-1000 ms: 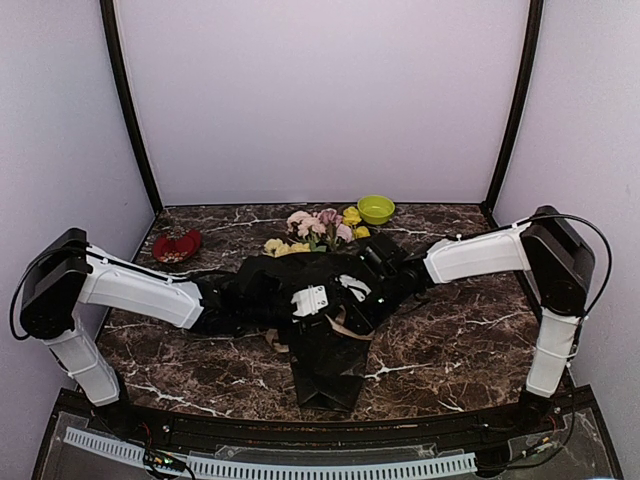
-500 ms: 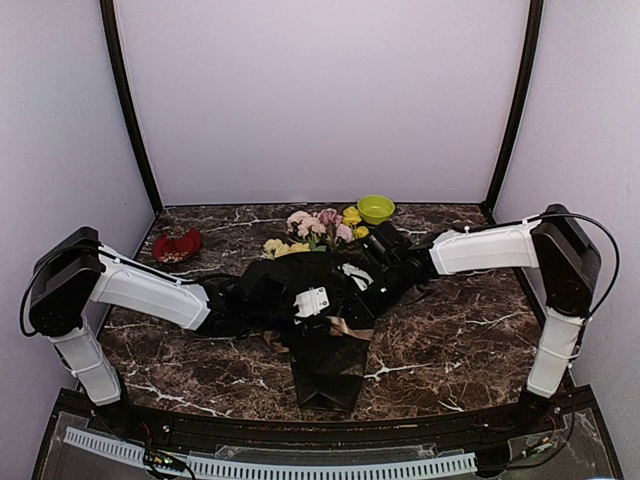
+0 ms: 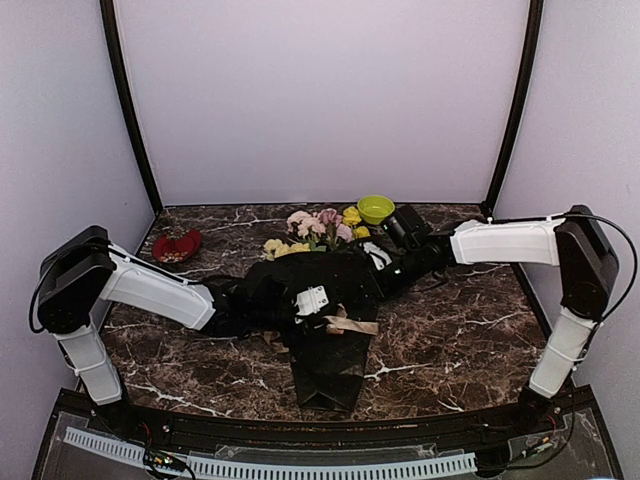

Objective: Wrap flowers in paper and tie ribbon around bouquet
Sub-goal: Cross the ribbon over the folded bouquet.

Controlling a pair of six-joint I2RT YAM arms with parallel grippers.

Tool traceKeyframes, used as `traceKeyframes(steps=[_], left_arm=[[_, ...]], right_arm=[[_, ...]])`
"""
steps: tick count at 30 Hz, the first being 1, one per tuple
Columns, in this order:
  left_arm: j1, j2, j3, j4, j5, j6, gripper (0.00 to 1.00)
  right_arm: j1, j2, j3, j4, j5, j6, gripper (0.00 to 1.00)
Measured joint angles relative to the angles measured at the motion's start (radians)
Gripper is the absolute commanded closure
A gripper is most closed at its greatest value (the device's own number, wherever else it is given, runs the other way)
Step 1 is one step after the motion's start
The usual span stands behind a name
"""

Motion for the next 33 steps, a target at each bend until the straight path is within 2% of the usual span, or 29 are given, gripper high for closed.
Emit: traceKeyframes(steps=[3, 6, 9, 11, 15, 20, 23, 24, 25, 33], left_arm=[[0.006, 0.014, 0.0, 0.0, 0.0, -0.012, 1.0], [0.008, 0.02, 0.0, 0.001, 0.001, -0.026, 1.0], [0.01, 0.023, 0.0, 0.006, 0.002, -0.041, 1.0], [0.012, 0.023, 0.0, 0.013, 0.006, -0.053, 1.0], [0.014, 0.025, 0.0, 0.03, 0.024, -0.077, 1.0], [0.019, 0.034, 0.0, 0.039, 0.044, -0.105, 1.0], [0.019, 0.039, 0.0, 0.04, 0.053, -0.117, 1.0], [0.02, 0.04, 0.0, 0.042, 0.056, -0.119, 1.0], [0.02, 0.041, 0.0, 0.043, 0.06, -0.123, 1.0], [0.02, 0.047, 0.0, 0.052, 0.076, -0.134, 1.0]], right_arm=[[-0.026, -0.037, -0.021, 0.023, 0.043, 0.039, 0.6], [-0.037, -0.086, -0.08, 0.07, 0.078, 0.074, 0.7], [-0.022, -0.163, -0.192, 0.166, 0.086, 0.109, 0.75], [0.013, -0.246, -0.326, 0.299, 0.083, 0.14, 0.75], [0.121, -0.339, -0.439, 0.474, 0.086, 0.175, 0.75], [0.214, -0.278, -0.463, 0.628, 0.086, 0.196, 0.75], [0.235, -0.215, -0.454, 0.668, 0.089, 0.202, 0.75], [0.238, -0.2, -0.451, 0.673, 0.089, 0.203, 0.67], [0.241, -0.184, -0.446, 0.674, 0.089, 0.203, 0.65], [0.251, -0.126, -0.424, 0.689, 0.223, 0.21, 0.59]])
